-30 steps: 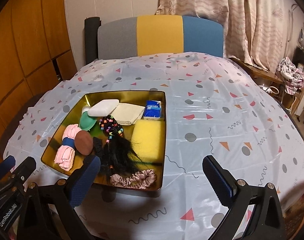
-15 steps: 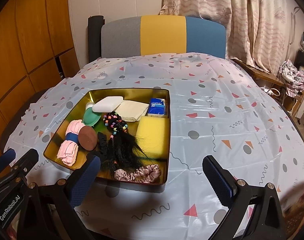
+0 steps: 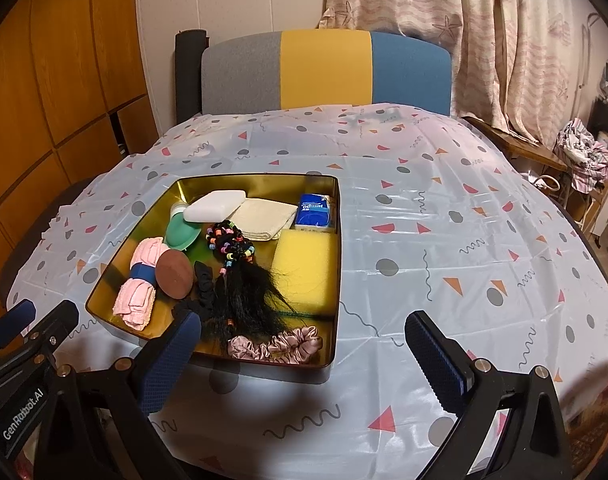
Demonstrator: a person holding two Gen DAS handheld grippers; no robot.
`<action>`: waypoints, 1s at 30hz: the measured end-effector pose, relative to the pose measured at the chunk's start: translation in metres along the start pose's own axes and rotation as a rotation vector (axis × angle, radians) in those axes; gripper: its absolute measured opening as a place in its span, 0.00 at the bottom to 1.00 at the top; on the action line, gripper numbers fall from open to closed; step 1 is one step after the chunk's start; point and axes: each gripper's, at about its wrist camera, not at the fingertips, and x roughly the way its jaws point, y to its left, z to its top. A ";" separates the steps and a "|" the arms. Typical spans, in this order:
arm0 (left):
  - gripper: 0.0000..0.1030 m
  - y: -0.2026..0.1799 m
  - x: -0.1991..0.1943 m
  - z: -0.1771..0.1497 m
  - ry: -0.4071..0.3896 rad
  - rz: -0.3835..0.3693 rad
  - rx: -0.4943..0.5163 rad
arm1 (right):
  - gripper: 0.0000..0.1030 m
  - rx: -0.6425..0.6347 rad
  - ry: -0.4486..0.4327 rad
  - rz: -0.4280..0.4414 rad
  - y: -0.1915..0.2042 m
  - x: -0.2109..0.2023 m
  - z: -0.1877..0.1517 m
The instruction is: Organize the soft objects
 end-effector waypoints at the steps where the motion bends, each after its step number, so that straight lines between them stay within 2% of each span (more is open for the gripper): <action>1: 0.60 0.000 0.000 0.000 -0.002 0.001 0.003 | 1.00 0.000 0.001 0.001 0.000 0.000 0.000; 30: 0.60 -0.007 0.000 -0.003 0.008 -0.008 0.033 | 1.00 0.005 0.008 0.006 -0.001 0.003 -0.001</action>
